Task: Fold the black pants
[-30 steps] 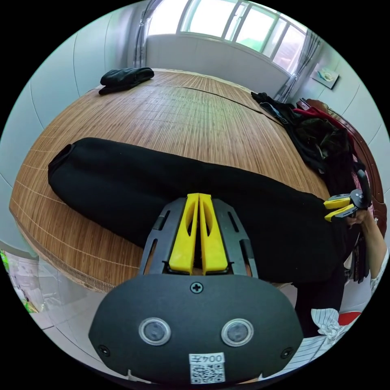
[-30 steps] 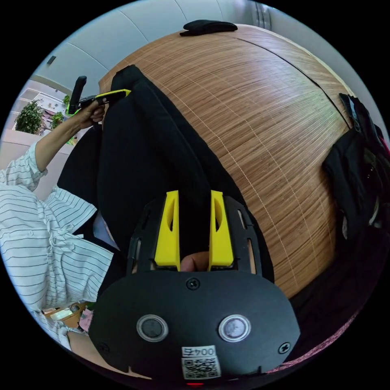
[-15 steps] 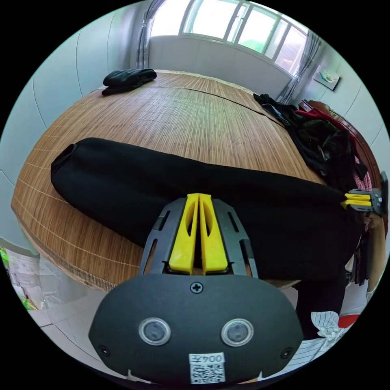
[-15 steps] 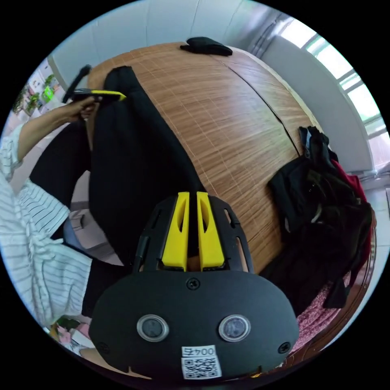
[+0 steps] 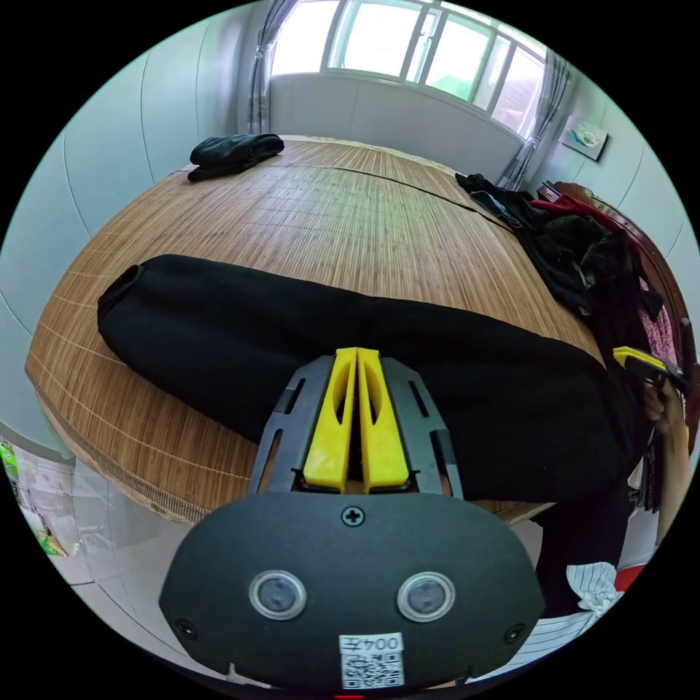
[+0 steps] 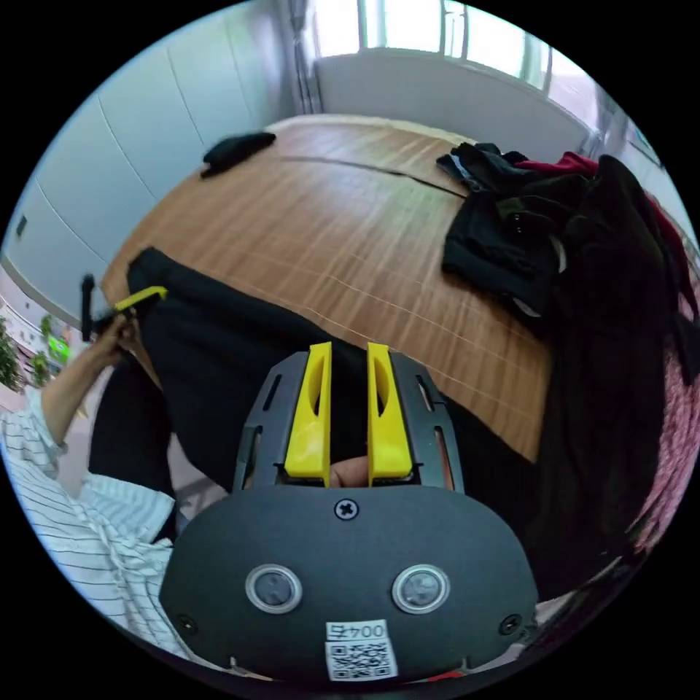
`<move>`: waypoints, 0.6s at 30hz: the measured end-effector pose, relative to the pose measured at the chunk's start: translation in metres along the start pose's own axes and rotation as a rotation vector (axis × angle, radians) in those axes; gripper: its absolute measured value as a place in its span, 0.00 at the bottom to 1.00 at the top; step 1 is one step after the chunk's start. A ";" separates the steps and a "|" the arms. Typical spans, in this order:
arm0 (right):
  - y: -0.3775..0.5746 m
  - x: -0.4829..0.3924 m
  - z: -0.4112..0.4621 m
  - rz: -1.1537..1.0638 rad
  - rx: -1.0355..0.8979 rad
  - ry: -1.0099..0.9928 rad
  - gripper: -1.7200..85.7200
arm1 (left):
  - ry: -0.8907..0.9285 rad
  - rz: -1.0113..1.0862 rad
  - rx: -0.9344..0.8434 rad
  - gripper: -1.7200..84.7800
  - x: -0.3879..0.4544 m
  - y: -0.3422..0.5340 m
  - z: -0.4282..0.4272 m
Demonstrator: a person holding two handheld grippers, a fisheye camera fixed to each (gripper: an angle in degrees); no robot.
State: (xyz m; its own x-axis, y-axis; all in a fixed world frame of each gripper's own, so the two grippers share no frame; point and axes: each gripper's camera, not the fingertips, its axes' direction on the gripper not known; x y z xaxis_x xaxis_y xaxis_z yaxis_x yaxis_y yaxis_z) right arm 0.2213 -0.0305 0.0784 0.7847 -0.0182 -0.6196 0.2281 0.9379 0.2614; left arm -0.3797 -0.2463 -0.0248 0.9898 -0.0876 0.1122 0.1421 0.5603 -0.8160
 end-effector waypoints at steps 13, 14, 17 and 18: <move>0.055 -0.070 0.079 -0.007 0.002 0.130 0.10 | 0.084 -0.168 0.139 0.03 -0.103 -0.019 -0.065; 0.057 -0.069 0.079 -0.002 0.005 0.119 0.10 | 0.111 -0.142 0.093 0.03 -0.103 -0.029 -0.054; 0.059 -0.072 0.078 -0.008 0.009 0.120 0.10 | 0.039 -0.107 -0.013 0.03 -0.103 -0.039 -0.021; 0.059 -0.073 0.078 -0.013 0.006 0.124 0.10 | 0.042 -0.117 0.008 0.03 -0.106 -0.038 -0.020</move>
State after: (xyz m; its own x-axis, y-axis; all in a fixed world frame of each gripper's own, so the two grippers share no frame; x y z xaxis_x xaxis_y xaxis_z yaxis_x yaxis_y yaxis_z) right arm 0.2225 -0.0012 0.1971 0.7046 0.0129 -0.7095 0.2415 0.9358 0.2568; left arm -0.4902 -0.2750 -0.0171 0.9652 -0.1874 0.1822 0.2568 0.5508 -0.7941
